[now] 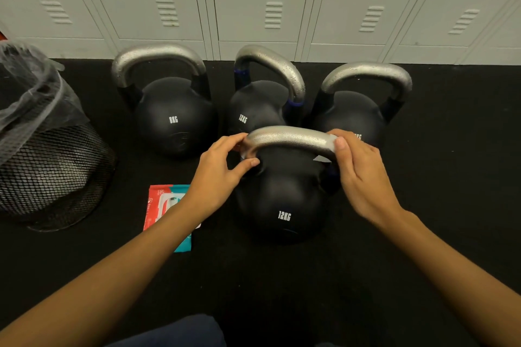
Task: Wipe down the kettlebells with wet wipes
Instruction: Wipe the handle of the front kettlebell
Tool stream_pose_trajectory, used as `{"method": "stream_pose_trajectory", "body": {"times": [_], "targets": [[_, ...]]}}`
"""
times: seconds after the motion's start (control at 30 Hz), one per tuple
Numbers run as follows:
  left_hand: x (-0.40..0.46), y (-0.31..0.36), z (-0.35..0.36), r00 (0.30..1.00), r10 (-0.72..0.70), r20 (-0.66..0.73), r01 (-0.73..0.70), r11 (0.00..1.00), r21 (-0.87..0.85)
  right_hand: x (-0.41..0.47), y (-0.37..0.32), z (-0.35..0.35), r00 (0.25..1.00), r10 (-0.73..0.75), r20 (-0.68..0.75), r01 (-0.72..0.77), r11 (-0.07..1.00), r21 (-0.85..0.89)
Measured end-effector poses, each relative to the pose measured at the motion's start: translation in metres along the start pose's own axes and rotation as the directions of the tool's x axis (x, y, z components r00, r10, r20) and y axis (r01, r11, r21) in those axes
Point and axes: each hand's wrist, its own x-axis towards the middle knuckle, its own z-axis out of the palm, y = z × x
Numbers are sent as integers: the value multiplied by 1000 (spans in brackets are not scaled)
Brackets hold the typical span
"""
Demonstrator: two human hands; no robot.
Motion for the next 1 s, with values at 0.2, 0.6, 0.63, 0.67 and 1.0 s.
{"method": "stream_pose_trajectory", "body": {"times": [0.2, 0.6, 0.63, 0.67, 1.0], "targets": [[0, 0, 0, 1000, 4, -1, -4, 1000, -23, 16, -19, -2, 999, -21, 51, 25, 997, -79], [9, 3, -15, 994, 0, 112, 3, 1000, -28, 45, -54, 24, 896, -299, 329, 429, 775, -465], [9, 4, -16, 993, 1, 115, 2, 1000, -28, 43, -53, 23, 889, -315, 333, 444, 772, -455], [9, 3, -16, 993, 0, 117, 3, 1000, -28, 39, -50, 20, 885, -331, 326, 452, 776, -440], [7, 1, -12, 995, -23, 100, 27, 999, -39, -11, 9, 0, 965, -262, -10, 248, 925, -287]]}}
